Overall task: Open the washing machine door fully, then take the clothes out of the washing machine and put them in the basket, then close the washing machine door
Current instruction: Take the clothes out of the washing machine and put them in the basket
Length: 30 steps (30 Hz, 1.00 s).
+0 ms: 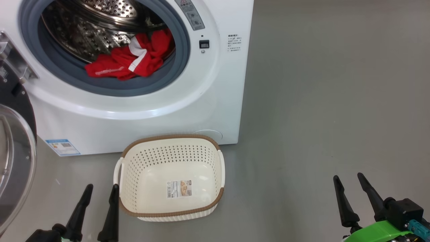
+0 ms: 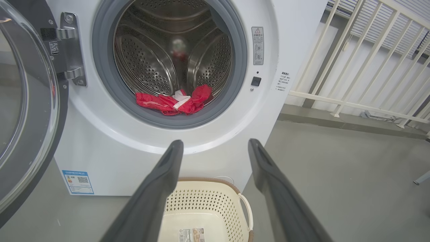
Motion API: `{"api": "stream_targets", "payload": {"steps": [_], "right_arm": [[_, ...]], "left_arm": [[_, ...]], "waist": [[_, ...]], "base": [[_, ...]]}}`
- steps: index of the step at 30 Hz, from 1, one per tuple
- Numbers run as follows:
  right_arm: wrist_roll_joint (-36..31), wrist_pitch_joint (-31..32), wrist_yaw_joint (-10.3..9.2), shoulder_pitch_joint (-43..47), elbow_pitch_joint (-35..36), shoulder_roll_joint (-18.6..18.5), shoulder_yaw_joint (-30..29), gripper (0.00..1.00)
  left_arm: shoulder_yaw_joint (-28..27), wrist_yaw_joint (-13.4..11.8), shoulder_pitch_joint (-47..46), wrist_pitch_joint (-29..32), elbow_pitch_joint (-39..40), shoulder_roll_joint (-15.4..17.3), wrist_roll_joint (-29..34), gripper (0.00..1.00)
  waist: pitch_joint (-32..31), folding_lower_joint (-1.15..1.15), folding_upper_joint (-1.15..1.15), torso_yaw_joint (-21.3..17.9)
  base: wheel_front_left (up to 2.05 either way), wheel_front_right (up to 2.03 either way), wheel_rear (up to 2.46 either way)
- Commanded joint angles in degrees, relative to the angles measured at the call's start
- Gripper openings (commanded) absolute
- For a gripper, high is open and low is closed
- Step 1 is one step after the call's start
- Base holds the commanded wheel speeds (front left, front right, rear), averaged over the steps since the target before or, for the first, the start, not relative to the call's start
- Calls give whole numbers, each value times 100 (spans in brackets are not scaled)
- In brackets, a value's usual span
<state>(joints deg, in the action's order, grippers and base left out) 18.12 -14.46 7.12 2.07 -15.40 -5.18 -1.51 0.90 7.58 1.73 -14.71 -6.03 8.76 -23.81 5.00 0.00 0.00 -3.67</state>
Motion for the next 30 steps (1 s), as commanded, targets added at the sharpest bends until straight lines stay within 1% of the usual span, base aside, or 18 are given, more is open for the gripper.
{"api": "stream_targets", "payload": {"steps": [1,15,30], "right_arm": [[-7,-54,36,-189,139,-63,127,100],[-21,-54,36,-255,151,-20,127,100],[-13,-54,36,-263,113,8,187,100]], "left_arm": [[-179,-9,-254,-29,130,130,-62,100],[-150,-9,-396,-29,93,167,-113,100],[-130,-9,-435,-29,0,157,-94,100]], "waist": [[9,0,0,-2],[123,0,0,19],[92,0,0,25]], "base": [[87,-87,0],[88,-88,0],[91,-91,0]]}}
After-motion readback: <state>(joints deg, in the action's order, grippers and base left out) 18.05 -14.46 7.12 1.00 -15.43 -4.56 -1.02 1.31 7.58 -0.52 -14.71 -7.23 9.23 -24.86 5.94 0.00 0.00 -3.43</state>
